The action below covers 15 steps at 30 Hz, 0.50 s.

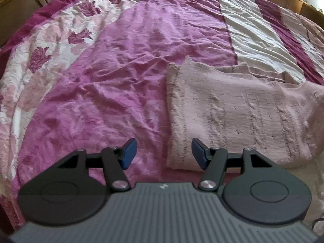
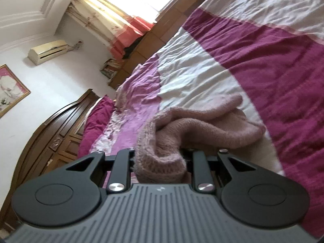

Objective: Fold small clothes
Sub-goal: 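Lift the held side with the right gripper and fold it over the cardigan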

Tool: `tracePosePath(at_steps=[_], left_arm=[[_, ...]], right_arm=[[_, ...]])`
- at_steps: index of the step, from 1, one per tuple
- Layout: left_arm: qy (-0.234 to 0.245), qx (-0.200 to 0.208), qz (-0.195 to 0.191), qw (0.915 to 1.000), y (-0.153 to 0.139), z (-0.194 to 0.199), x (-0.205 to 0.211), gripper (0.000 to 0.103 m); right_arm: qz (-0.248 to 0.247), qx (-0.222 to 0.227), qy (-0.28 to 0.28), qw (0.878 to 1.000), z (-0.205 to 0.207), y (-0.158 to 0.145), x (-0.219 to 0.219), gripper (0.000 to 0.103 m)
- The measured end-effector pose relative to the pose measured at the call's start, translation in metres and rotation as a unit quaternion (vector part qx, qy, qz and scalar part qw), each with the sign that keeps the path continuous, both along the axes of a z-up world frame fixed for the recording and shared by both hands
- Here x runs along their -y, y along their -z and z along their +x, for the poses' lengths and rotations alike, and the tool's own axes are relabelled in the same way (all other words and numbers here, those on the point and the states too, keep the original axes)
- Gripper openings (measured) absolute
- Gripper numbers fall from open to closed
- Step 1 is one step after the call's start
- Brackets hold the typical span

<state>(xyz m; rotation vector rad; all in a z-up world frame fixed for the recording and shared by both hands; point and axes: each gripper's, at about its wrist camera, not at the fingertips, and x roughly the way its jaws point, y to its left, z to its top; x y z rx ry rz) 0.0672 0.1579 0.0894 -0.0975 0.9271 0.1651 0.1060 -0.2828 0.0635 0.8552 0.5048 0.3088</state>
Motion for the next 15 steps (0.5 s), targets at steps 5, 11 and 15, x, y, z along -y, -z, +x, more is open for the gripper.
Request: tracePosePath(at_steps=[5, 11, 15], left_arm=[[-0.003, 0.0, 0.005, 1.0, 0.003, -0.002, -0.007, 0.061], [-0.017, 0.005, -0.001, 0.9998, 0.004, -0.004, -0.017, 0.061], [-0.025, 0.012, -0.005, 0.9996, 0.002, -0.006, -0.025, 0.061]], right_arm=[[0.005, 0.013, -0.021, 1.0, 0.004, -0.013, -0.02, 0.024], [-0.004, 0.027, -0.047, 0.999, 0.009, -0.028, -0.051, 0.024], [0.001, 0.033, -0.064, 0.997, 0.012, -0.036, -0.073, 0.024]])
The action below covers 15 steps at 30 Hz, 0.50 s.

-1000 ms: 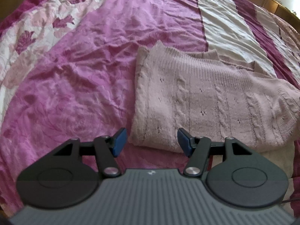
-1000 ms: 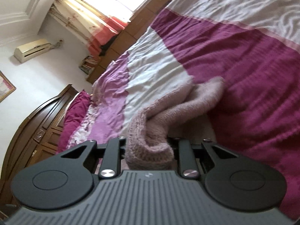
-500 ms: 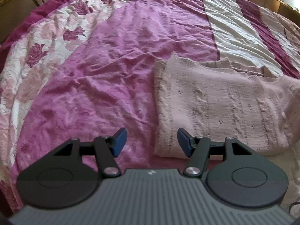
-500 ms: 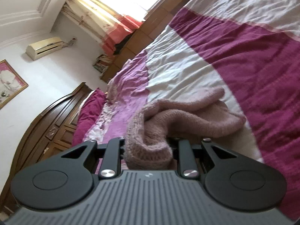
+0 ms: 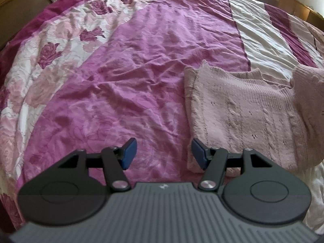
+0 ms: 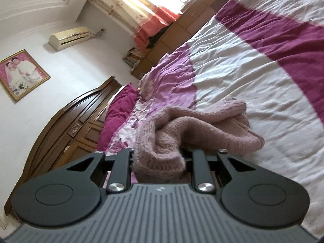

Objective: Fold small clothes
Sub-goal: 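Lift the held side with the right gripper and fold it over the cardigan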

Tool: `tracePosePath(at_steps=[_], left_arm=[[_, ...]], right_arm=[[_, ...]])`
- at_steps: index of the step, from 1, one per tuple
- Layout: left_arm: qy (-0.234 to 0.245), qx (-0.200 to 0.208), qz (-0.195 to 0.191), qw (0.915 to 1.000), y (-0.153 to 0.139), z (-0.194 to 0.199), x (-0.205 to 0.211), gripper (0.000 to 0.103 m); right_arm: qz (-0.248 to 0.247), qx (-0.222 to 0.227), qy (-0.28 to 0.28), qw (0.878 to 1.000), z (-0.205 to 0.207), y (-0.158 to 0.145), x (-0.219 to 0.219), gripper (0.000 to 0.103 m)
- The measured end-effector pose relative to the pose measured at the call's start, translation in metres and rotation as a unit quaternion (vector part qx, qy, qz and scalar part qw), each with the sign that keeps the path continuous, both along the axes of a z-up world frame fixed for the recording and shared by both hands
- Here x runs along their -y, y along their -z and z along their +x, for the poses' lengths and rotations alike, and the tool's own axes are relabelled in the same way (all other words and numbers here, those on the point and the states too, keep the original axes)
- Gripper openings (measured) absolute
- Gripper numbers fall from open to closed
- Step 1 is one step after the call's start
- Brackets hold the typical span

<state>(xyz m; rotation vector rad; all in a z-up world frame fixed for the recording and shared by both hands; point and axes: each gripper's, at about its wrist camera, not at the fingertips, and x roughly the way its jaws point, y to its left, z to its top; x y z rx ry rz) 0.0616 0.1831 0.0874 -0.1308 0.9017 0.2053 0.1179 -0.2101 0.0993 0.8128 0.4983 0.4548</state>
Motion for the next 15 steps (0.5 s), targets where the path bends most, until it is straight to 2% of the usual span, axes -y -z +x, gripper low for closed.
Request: tracePosePath(at_steps=[7, 15], left_arm=[[-0.007, 0.007, -0.008, 0.9999, -0.001, -0.001, -0.012, 0.061], [-0.027, 0.012, -0.015, 0.9995, 0.0, -0.007, -0.033, 0.061]], right_arm=[[-0.016, 0.001, -0.037, 0.999, 0.006, -0.007, -0.056, 0.023], [-0.092, 0.005, -0.084, 0.992, 0.004, 0.007, -0.141, 0.023]])
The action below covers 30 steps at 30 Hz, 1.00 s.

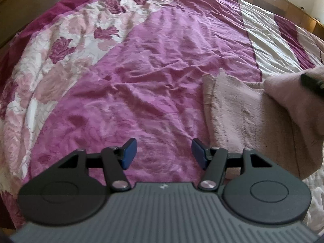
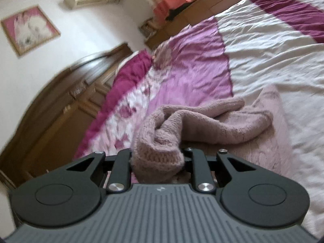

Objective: Fold small clothes
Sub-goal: 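Lift the held side with the right gripper and fold it over the cardigan, then open the right gripper and release the folded side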

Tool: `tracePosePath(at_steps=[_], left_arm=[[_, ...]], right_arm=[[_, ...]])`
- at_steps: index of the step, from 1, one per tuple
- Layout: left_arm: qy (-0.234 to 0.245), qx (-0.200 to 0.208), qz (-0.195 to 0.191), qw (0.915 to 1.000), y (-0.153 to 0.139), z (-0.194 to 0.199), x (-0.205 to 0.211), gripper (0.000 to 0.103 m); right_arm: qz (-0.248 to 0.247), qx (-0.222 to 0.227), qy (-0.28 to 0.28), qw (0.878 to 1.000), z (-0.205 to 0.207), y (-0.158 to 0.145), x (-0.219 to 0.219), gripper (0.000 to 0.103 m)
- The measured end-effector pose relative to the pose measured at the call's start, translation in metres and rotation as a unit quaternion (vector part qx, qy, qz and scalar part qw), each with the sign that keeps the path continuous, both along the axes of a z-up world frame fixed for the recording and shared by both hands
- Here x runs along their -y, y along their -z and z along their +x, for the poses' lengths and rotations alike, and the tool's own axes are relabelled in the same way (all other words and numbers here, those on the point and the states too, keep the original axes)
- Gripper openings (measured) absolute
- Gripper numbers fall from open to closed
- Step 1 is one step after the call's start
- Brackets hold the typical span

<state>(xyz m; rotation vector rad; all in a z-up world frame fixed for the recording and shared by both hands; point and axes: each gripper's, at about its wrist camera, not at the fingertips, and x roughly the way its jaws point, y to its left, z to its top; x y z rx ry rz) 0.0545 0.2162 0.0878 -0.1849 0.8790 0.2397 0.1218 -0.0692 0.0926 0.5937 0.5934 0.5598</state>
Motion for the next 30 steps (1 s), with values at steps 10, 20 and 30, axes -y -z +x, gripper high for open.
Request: tracePosePath(at_steps=[10, 20, 30], left_arm=[[-0.004, 0.001, -0.014, 0.9999, 0.009, -0.002, -0.007, 0.061], [0.012, 0.018, -0.021, 0.9995, 0.006, -0.003, 0.003, 0.061], [0.025, 0.03, -0.015, 0.9991, -0.004, -0.002, 0.017, 0.061]], right_arm=[[-0.123, -0.015, -0.041, 0.991, -0.005, 0.052, -0.07, 0.025], [-0.136, -0.003, -0.089, 0.987, -0.034, 0.045, -0.069, 0.06], [-0.113, -0.008, -0.101, 0.988, -0.066, 0.014, -0.022, 0.06]])
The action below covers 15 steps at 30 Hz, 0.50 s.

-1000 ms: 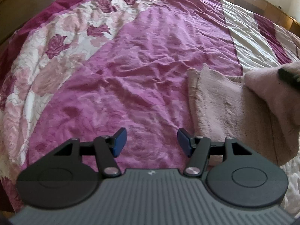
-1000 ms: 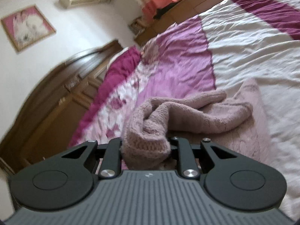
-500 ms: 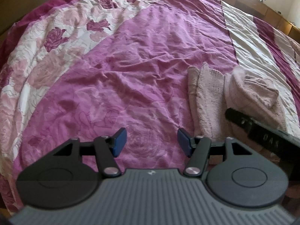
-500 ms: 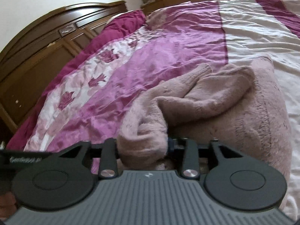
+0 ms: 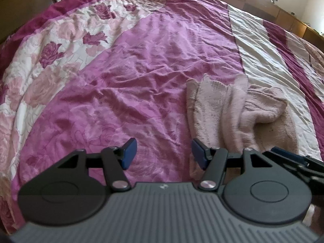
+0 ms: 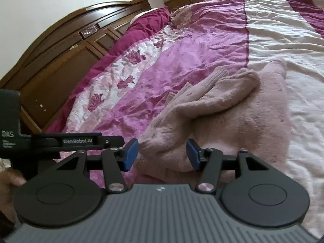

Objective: Fold small clothes
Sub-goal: 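Open the right gripper and release the folded side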

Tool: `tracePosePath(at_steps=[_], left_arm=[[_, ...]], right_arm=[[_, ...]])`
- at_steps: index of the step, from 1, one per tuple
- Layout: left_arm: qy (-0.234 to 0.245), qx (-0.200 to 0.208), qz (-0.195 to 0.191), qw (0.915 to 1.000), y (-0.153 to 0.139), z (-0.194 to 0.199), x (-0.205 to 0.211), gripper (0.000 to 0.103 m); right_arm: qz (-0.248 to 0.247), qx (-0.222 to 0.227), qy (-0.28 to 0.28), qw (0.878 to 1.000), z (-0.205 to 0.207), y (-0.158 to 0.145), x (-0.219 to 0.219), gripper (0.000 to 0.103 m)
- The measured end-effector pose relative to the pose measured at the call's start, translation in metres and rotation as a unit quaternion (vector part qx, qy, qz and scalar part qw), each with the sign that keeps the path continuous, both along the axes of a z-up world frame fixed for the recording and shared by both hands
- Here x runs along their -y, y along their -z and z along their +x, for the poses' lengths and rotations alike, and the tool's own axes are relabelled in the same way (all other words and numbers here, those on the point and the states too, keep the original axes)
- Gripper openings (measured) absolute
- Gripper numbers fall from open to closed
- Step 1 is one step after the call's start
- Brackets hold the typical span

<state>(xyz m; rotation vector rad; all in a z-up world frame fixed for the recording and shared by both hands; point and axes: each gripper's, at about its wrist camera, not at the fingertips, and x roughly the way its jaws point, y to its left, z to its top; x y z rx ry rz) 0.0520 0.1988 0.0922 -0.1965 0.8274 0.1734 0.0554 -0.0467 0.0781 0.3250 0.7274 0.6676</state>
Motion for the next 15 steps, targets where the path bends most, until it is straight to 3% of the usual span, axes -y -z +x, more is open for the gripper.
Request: tracePosePath(at_steps=[4, 15], left_arm=[[0.012, 0.009, 0.005, 0.9999, -0.006, 0.0, 0.009, 0.061], [0.051, 0.026, 0.015, 0.9983, -0.015, 0.013, 0.04, 0.061]], right_arm=[[0.026, 0.0, 0.028, 0.999, -0.003, -0.008, 0.028, 0.06], [0.04, -0.001, 0.151, 0.988, 0.009, -0.005, 0.092, 0.06]])
